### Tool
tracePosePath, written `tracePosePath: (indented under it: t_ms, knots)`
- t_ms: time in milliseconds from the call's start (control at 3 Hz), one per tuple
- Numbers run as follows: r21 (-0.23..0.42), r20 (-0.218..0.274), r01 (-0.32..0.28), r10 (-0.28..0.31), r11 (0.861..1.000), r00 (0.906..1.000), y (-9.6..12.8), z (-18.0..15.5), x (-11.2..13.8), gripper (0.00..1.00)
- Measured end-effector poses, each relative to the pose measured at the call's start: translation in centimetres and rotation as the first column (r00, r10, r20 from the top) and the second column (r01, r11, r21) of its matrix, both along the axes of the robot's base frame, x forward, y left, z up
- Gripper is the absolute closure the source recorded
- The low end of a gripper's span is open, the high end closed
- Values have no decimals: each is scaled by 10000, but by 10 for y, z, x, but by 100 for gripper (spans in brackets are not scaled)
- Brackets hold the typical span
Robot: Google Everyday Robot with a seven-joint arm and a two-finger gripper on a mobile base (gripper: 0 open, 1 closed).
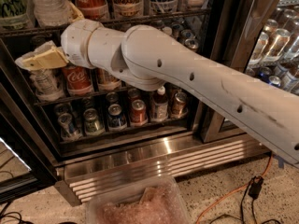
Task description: Pick water bottle from top shelf of fridge
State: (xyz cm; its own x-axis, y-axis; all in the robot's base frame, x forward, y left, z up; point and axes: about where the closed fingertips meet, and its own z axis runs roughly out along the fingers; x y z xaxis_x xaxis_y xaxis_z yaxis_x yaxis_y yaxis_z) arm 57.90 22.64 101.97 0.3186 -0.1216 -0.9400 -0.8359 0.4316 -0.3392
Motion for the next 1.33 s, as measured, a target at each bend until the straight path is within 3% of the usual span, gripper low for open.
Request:
tracePosePath:
  t_ms: [667, 1333]
  knots:
    - [237, 427, 310, -320, 9992, 9986, -1, 13, 19, 0]
    - [235, 412, 511, -521, 9984, 9978, -7, 20, 28, 0]
